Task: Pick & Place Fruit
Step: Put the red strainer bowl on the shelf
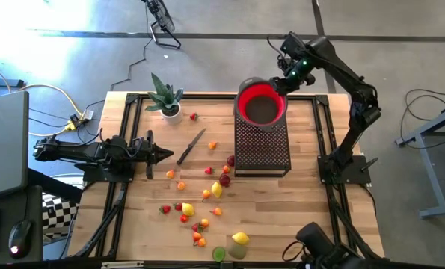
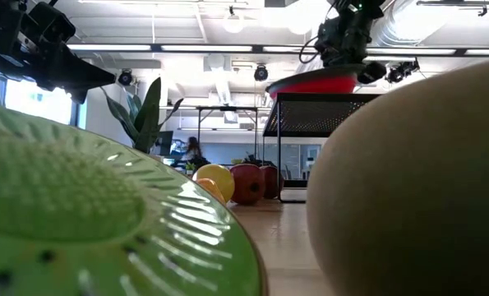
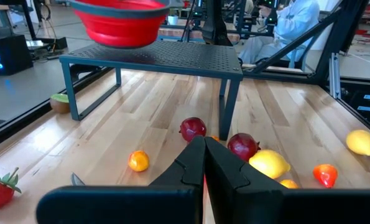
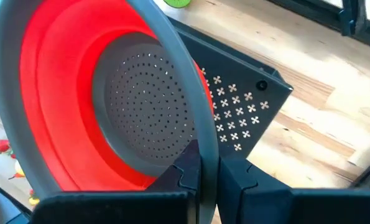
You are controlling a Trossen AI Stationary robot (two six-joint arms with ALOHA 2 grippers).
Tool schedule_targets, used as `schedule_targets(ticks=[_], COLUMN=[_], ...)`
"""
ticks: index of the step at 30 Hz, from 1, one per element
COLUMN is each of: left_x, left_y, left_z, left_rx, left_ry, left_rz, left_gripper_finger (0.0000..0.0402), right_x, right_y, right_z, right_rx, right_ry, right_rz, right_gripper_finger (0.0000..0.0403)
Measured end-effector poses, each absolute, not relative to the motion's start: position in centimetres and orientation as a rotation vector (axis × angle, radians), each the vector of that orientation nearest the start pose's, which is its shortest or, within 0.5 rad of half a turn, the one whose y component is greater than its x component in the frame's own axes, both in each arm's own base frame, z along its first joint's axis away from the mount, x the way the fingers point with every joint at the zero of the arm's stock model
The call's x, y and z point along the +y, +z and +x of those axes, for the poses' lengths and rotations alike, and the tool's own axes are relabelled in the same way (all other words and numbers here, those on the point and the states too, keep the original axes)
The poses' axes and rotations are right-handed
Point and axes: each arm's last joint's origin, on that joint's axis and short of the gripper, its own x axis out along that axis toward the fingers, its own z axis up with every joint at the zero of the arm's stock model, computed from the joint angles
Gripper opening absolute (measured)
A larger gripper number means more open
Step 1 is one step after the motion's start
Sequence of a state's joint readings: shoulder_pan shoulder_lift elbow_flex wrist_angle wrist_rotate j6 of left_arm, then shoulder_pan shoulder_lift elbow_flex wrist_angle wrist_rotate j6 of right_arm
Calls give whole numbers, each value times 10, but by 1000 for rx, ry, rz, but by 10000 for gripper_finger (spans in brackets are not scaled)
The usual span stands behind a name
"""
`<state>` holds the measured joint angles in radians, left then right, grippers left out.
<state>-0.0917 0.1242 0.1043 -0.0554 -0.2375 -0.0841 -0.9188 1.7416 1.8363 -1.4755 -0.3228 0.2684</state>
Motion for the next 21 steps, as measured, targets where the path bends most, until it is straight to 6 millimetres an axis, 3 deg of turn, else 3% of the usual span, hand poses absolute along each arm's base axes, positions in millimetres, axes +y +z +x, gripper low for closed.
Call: schedule_targets(ticks=[5,21], left_x=[-2,-2], left_y=[184,183], left_z=[100,100], left_rx=[73,75], left_ry=[149,149], left_rz=[-71,-70], left_gripper_finger=[6,6], right_x=[-252,-253], right_y=[345,344], right_z=[205,205], right_rx=[1066,1063], right_ry=[-623,-648], right_rz=[1065,1040], right_gripper_finger=[15,15])
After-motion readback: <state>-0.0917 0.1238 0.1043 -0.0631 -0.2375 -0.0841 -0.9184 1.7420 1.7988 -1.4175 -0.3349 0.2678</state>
